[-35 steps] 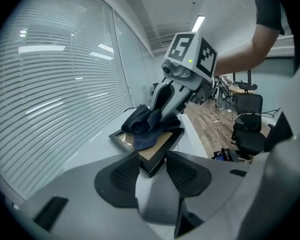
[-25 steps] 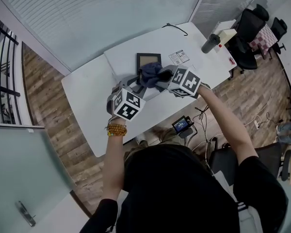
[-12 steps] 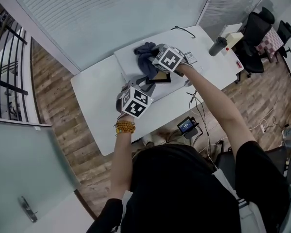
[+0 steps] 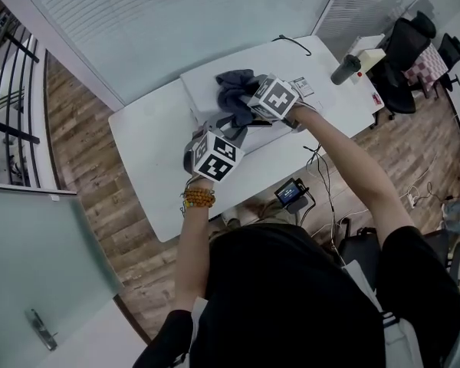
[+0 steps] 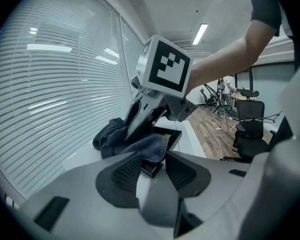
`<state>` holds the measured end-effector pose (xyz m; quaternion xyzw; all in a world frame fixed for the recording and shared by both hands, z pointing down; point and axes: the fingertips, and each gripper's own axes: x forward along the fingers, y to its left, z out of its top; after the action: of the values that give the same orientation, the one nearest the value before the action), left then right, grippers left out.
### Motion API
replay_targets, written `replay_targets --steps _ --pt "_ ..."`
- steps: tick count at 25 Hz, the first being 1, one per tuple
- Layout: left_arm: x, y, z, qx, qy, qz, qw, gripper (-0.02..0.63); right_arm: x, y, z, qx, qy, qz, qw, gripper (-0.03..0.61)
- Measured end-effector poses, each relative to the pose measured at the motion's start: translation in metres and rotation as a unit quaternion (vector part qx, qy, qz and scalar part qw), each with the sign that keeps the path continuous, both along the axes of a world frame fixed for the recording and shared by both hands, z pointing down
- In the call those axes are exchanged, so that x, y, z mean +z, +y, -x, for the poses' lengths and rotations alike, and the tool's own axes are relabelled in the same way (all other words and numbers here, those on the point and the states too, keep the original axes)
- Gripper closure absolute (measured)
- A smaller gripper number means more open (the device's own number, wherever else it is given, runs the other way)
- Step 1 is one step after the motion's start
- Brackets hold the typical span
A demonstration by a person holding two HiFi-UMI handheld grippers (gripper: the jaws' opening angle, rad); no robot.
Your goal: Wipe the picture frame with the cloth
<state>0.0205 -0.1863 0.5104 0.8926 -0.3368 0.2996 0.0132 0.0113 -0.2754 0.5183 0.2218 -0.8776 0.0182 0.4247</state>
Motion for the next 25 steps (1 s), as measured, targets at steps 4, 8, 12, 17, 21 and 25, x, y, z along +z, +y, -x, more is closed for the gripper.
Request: replay_targets --steps 4,8,12,17,21,25 --pt "0.0 -0.001 0.001 -0.002 -0.001 0.003 1.0 0.457 0.001 0.022 0.001 -0.033 0.039 0.004 0.999 0.531" --pt "0.0 0.0 0.001 -0.001 0.0 0.004 1.0 0.457 0.002 0.051 0.003 -0.069 0.062 0.02 0.996 0.531" --pt "0.001 0.0 0.004 0.002 0.003 0.008 1.0 0.459 0.001 0.069 -0.001 -0.122 0.049 0.097 0.987 0.529" --pt "-0.001 0.001 -0.001 0.004 0.008 0.01 0.9999 0.459 -0.052 0.035 -0.025 -0.104 -0.04 0.094 0.989 0.525" --pt "0.0 0.004 0.0 0.0 0.003 0.006 1.0 0.458 -0.043 -0.01 -0.049 -0.026 -0.011 -0.003 1.0 0.523" --pt "-0.001 0.002 -0.001 0.0 0.0 0.006 1.0 0.458 -0.013 -0.021 -0.062 -0.019 0.078 -0.069 0.994 0.523"
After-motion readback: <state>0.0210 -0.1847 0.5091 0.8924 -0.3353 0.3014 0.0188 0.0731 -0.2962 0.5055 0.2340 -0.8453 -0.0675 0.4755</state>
